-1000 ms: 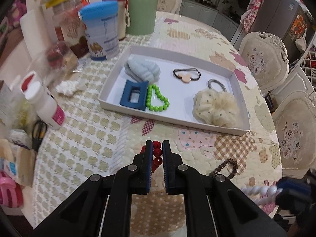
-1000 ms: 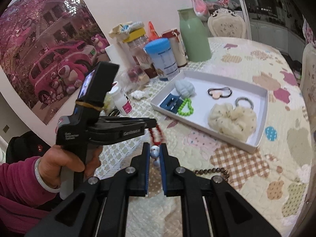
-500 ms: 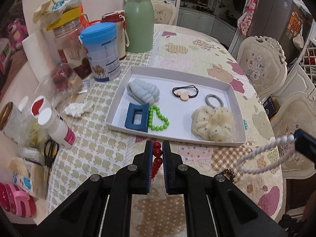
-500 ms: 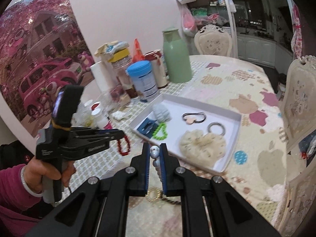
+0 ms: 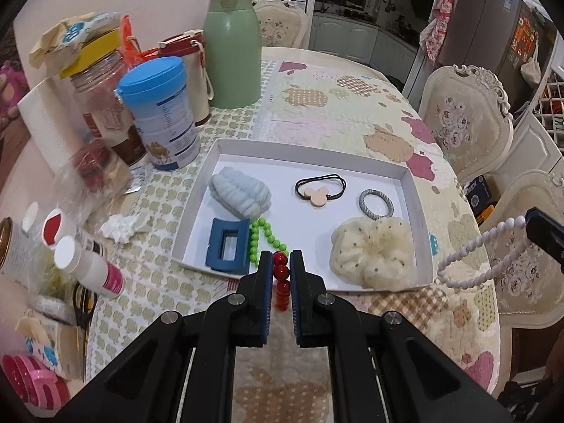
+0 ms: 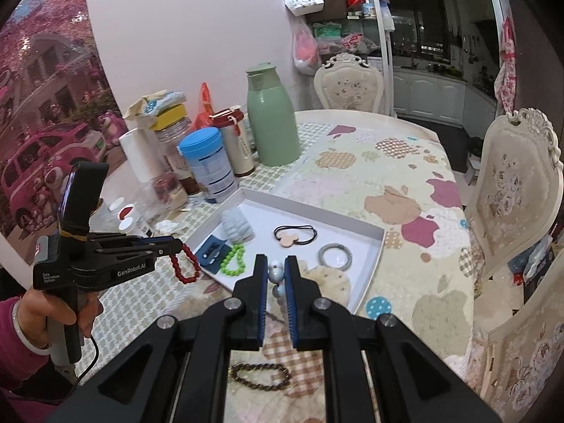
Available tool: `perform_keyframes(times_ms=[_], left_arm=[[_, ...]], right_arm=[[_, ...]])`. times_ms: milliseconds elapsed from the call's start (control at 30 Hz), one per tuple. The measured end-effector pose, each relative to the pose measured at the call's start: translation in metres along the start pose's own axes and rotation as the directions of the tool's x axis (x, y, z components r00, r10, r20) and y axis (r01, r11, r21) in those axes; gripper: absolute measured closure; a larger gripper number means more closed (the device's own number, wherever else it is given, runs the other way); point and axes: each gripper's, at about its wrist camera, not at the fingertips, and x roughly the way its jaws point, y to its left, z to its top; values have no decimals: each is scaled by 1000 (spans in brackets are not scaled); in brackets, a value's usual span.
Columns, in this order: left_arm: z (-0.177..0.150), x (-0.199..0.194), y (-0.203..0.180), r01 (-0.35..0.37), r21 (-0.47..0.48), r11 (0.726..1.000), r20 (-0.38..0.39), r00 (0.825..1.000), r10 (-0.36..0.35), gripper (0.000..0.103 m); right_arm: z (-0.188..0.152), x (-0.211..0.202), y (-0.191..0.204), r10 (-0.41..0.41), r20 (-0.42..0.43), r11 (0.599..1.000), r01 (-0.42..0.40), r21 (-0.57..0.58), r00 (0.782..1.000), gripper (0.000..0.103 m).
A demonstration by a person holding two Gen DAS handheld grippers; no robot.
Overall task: Organize jewelry
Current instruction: 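Carry the red and pearl bracelets into the white tray and release both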
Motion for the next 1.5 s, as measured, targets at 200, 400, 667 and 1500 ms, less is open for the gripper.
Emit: perform_keyframes(times_ms=[200, 400, 667, 1500], left_arm=[[13, 18, -12, 1, 17, 1000, -10, 1000, -1, 102], [24, 41, -20, 8, 19, 1000, -35, 999, -7, 102], [36, 71, -23, 15, 11, 1000, -67, 998, -15, 102], [41, 116, -2, 1, -37, 999, -129, 992, -6, 102]], right_arm=[[16, 16, -9, -15, -2, 1000, 15, 13, 1000, 93], [30, 46, -12, -16, -28, 1000, 16, 6, 999, 93], [44, 92, -15, 2, -64, 1000, 0, 21, 998, 94], [68, 177, -16, 41, -125, 999, -38, 26, 991, 94]])
